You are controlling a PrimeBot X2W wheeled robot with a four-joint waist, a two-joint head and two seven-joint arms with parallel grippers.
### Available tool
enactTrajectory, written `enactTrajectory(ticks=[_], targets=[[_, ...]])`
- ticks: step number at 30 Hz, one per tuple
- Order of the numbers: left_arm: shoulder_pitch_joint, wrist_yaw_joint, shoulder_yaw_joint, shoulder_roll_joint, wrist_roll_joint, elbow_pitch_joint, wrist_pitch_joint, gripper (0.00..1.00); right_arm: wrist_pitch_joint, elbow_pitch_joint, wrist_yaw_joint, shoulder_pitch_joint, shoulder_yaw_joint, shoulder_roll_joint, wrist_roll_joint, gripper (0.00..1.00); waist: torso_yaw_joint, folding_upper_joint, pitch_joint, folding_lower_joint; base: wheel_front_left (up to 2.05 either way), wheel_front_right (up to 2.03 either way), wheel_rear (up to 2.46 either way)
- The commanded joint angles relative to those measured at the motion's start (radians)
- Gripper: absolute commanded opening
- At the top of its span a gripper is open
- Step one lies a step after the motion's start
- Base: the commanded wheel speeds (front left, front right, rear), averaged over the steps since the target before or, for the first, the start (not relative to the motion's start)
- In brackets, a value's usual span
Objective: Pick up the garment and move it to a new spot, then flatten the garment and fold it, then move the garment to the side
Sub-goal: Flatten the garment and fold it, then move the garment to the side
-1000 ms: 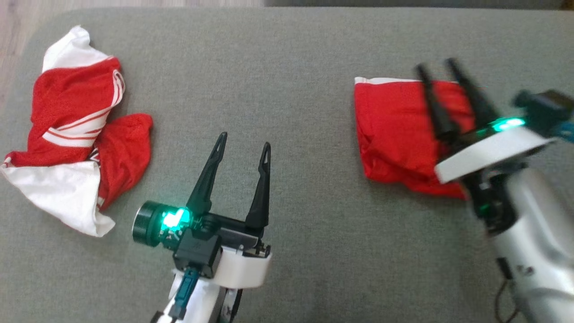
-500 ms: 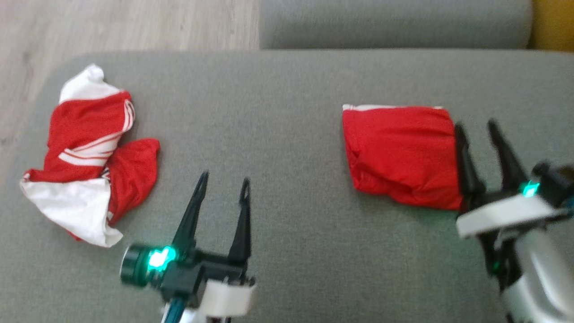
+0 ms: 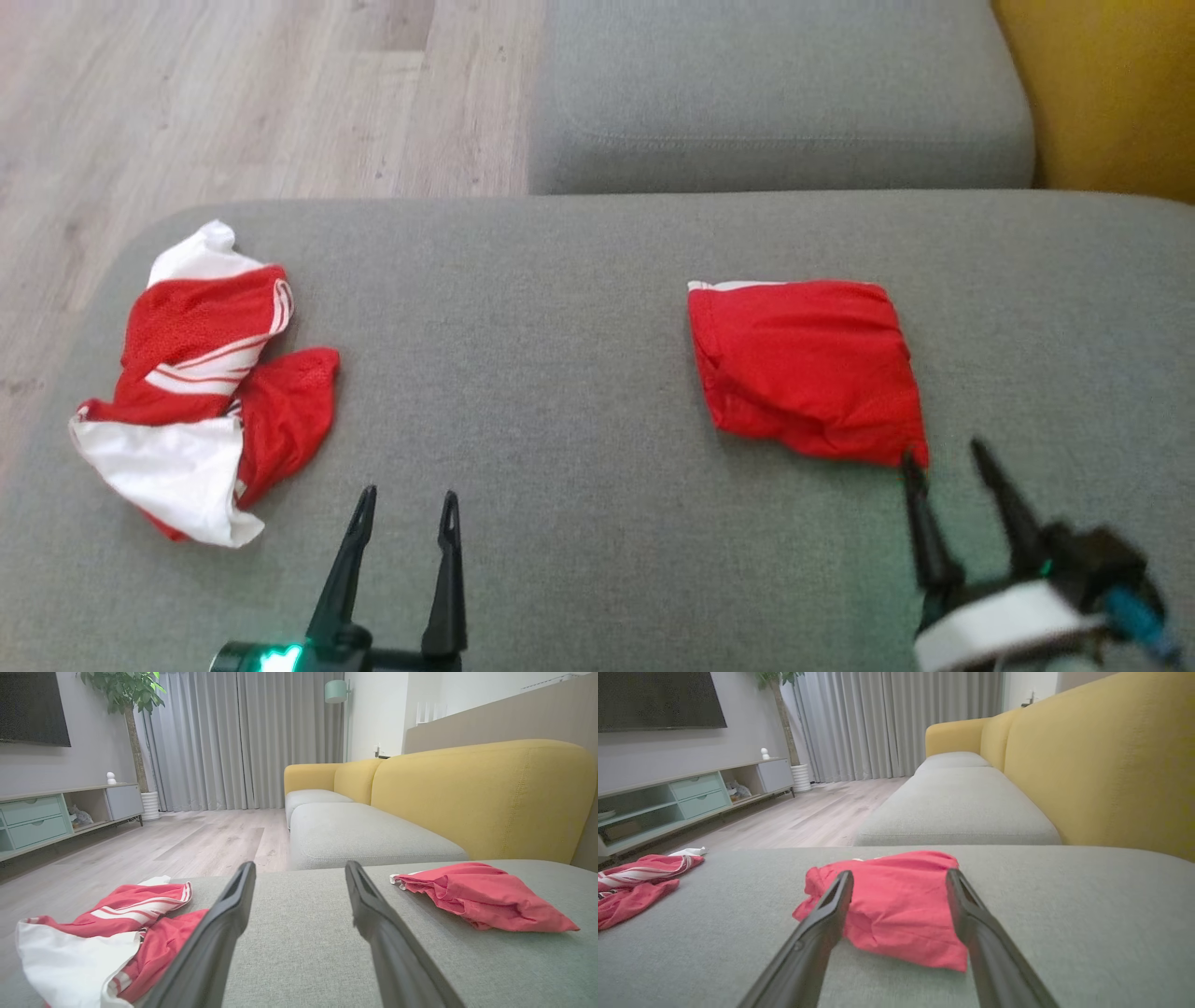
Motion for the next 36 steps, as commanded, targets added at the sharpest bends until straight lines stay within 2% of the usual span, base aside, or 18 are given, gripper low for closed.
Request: enactTrajectory(ticks=[1, 6, 26, 36], targets=[[-0.023, -0.007, 0.040, 0.000, 0.007, -0.032, -0.004, 1.00, -0.011, -0.039, -0.001, 0.008, 0.019, 0.010, -0.017, 1.00, 0.000, -0.0001, -0.007, 0.0001, 0.00, 0.00, 0.00], [0.006, -0.020, 0.050, -0.010, -0.006, -0.007, -0.004, 1.00, -0.011, -0.054, -0.001, 0.075, 0.016, 0.042, -0.059, 1.00, -0.015, -0.0001, -0.021, 0.0001, 0.00, 0.00, 0.00], [0.006, -0.037, 0.076, -0.022, -0.011, 0.006, -0.004, 1.00, -0.011, -0.047, -0.001, 0.077, 0.040, 0.047, -0.084, 1.00, -0.037, -0.0001, -0.015, 0.0001, 0.00, 0.00, 0.00], [-0.015, -0.029, 0.064, -0.024, 0.004, -0.029, -0.004, 1.00, -0.011, -0.034, -0.001, 0.023, 0.040, 0.051, -0.074, 1.00, -0.055, -0.0001, 0.053, 0.0001, 0.00, 0.00, 0.00]])
